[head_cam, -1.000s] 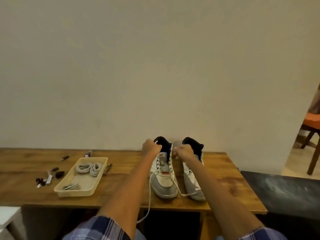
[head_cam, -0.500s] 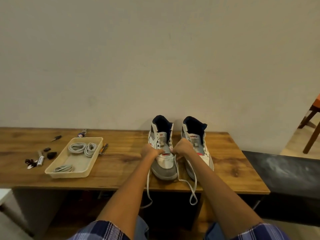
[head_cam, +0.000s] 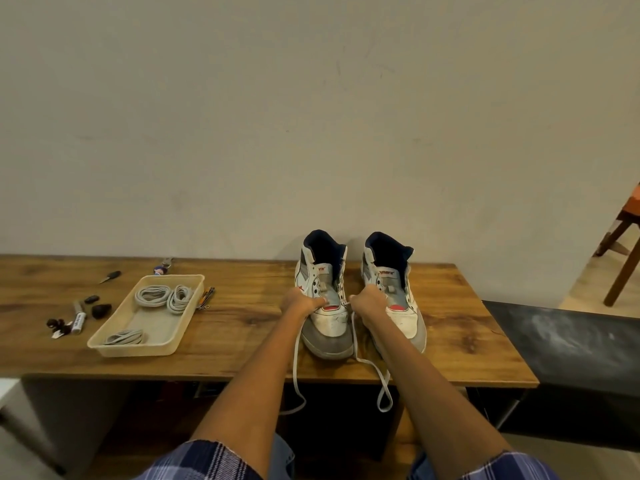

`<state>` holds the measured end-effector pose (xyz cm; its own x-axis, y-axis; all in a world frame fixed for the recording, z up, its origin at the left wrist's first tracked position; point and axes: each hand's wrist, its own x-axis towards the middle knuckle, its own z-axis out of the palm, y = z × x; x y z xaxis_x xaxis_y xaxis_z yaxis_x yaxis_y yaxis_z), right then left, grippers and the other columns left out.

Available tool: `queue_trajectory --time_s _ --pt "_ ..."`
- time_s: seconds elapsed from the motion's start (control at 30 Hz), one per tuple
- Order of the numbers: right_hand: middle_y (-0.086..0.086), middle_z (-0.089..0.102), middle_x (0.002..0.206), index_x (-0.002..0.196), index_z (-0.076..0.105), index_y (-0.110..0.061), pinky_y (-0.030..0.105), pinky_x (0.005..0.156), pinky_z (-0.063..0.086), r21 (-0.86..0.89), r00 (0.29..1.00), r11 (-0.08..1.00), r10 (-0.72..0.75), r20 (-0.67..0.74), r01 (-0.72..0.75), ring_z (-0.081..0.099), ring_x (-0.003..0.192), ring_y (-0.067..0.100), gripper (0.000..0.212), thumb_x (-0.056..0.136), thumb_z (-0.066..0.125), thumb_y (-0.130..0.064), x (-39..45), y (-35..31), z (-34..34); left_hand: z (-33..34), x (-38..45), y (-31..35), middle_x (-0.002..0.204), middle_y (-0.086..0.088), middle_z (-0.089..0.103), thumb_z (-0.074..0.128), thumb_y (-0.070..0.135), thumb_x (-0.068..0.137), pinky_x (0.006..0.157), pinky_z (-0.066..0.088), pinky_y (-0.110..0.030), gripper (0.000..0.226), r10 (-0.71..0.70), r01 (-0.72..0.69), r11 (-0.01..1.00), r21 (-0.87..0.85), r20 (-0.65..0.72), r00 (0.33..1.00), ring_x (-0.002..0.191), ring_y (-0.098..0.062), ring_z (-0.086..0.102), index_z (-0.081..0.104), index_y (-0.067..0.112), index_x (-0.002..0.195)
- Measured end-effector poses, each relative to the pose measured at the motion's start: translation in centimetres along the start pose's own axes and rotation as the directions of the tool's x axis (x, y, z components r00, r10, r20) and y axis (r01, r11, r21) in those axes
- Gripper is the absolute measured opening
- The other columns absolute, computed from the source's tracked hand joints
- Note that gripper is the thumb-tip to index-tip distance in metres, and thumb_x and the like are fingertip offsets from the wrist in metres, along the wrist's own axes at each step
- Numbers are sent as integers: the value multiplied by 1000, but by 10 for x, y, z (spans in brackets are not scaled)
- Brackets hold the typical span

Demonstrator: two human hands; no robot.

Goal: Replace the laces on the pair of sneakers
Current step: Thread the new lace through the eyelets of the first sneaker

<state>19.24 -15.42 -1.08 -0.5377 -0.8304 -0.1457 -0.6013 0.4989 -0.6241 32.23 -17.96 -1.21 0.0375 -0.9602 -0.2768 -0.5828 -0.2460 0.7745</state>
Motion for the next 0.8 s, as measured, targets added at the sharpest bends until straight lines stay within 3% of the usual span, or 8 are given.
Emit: queue_trajectory --time_s 0.23,0.33,0.4,0.47,0.57,0.63,0.7,0.8 --pt "13 63 112 112 59 -2 28 83 48 -52 998 997 -59 -20 58 60 105 25 28 93 59 -22 -6 -3 -4 -4 0 0 117 -11 61 74 36 77 88 49 -35 55 0 -1 1000 18 29 1000 109 -29 58 55 3 117" --pt "13 62 101 106 60 2 29 76 45 -107 983 978 -183 -28 179 60 96 26 27 96 52 -22 -12 -8 -20 -14 -1 5 111 -15 61 64 26 88 70 47 -30 42 -3 3 1000 2 103 995 100 -25 59 54 -5 115" --pt "14 63 94 96 60 3 30 70 46 -137 958 956 -272 -87 259 61 93 29 17 95 48 -9 -15 -19 -37 -25 -1 15 109 -22 63 53 12 94 60 43 -31 25 20 -16 998 -54 63 998 85 -24 54 60 -8 107" --pt "9 56 76 74 53 -1 31 62 49 -121 928 931 -356 -108 343 57 76 28 21 92 44 1 -19 -38 -54 -38 -4 33 103 -25 64 45 2 94 70 46 -37 21 68 -71 990 -120 -25 997 84 -28 57 65 -7 92" --pt "13 60 91 93 57 -1 37 73 49 163 883 874 -423 -205 457 57 84 28 18 90 41 5 -28 -81 -92 -65 -34 82 95 -18 66 41 2 95 78 48 -31 29 218 -237 954 -184 -117 969 84 -26 61 68 -5 98" --pt "14 61 90 102 49 -8 34 60 51 433 867 753 -403 -292 496 59 76 29 20 91 39 5 -44 -115 -123 -84 -58 121 98 -17 68 38 5 97 78 48 -29 31 344 -382 890 -249 -184 921 79 -21 59 69 -3 97" --pt "13 65 88 101 46 -10 29 58 54 529 833 646 -382 -399 550 63 73 25 16 93 43 3 -66 -149 -165 -109 -88 166 99 -15 69 39 7 97 76 49 -29 31 463 -526 799 -291 -259 848 78 -21 60 68 0 96" --pt "11 69 94 94 57 -8 31 75 54 617 810 527 -331 -485 584 65 84 23 13 90 49 1 -100 -193 -228 -146 -131 227 97 -13 70 40 8 97 72 50 -32 29 568 -660 678 -325 -339 750 76 -21 60 68 4 93"
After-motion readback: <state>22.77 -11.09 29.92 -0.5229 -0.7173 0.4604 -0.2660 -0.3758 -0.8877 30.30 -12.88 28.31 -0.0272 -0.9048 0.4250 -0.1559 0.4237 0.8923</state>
